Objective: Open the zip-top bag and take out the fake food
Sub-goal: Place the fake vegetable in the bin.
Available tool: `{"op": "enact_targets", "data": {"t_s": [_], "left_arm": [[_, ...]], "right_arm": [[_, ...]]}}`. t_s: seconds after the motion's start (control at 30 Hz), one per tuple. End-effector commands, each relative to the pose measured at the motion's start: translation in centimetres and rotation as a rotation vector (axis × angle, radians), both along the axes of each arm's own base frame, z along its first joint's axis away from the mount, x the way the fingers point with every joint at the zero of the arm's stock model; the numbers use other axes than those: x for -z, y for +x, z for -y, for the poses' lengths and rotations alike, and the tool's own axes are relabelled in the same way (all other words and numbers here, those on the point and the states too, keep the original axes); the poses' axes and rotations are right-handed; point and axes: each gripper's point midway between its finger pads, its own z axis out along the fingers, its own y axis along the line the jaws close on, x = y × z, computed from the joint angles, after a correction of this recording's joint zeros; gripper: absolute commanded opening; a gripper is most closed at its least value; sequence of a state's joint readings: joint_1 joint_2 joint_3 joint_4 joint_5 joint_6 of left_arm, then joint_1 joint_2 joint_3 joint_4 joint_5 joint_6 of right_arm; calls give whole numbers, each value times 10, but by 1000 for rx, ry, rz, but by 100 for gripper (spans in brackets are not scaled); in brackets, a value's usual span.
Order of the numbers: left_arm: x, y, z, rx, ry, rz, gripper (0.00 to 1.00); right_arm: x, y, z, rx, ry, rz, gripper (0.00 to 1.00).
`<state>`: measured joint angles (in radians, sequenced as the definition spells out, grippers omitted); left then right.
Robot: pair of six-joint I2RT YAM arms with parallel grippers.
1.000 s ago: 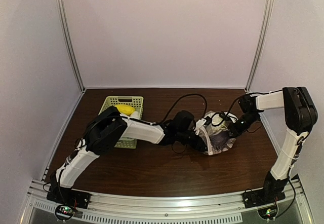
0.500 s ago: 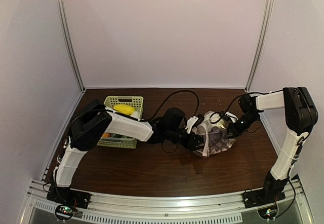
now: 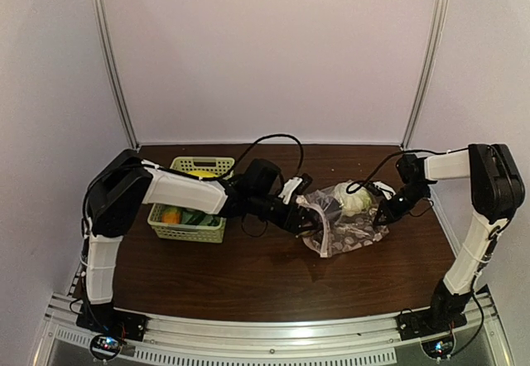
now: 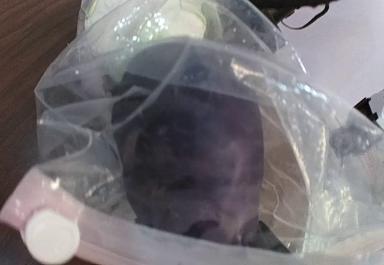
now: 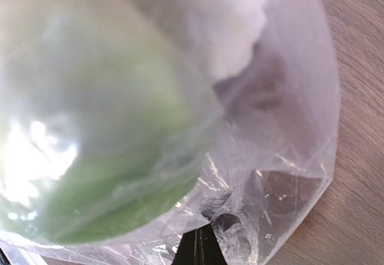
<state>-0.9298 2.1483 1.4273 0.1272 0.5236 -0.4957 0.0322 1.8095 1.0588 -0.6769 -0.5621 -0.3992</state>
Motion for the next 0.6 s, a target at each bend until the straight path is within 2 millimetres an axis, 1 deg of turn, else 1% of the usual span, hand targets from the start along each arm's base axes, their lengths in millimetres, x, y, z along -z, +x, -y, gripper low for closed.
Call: {"op": "enact_targets", "data": {"t_s": [0.0,0.2,0.27,0.3,0.33,0.4,0.47,0.57], "left_arm": [[-5,-23,-25,84,91,26,39],[-6,-43,-57,94,158,29,38],[-12,-53,-67,115,164,36,38],[-15,-58,-73,138,170,52,38],[-17,-60,-81,149,188,75,38],[-25,-57,-100,128,239,133,38],[-32,-51,-123,99,280,157,38],[-49,-34,-154,18,317,201,40]], "right_arm": [[-1,3,15,28,-56,28,0],[-8,7,16,30,-60,54,0],[-12,8,16,30,-58,67,0],[-15,11,22,51,-55,75,0],[-19,12,25,56,-50,85,2],[-31,15,28,65,-40,120,13],[-48,19,33,80,-40,170,22],[-73,24,41,102,-35,234,34]]}}
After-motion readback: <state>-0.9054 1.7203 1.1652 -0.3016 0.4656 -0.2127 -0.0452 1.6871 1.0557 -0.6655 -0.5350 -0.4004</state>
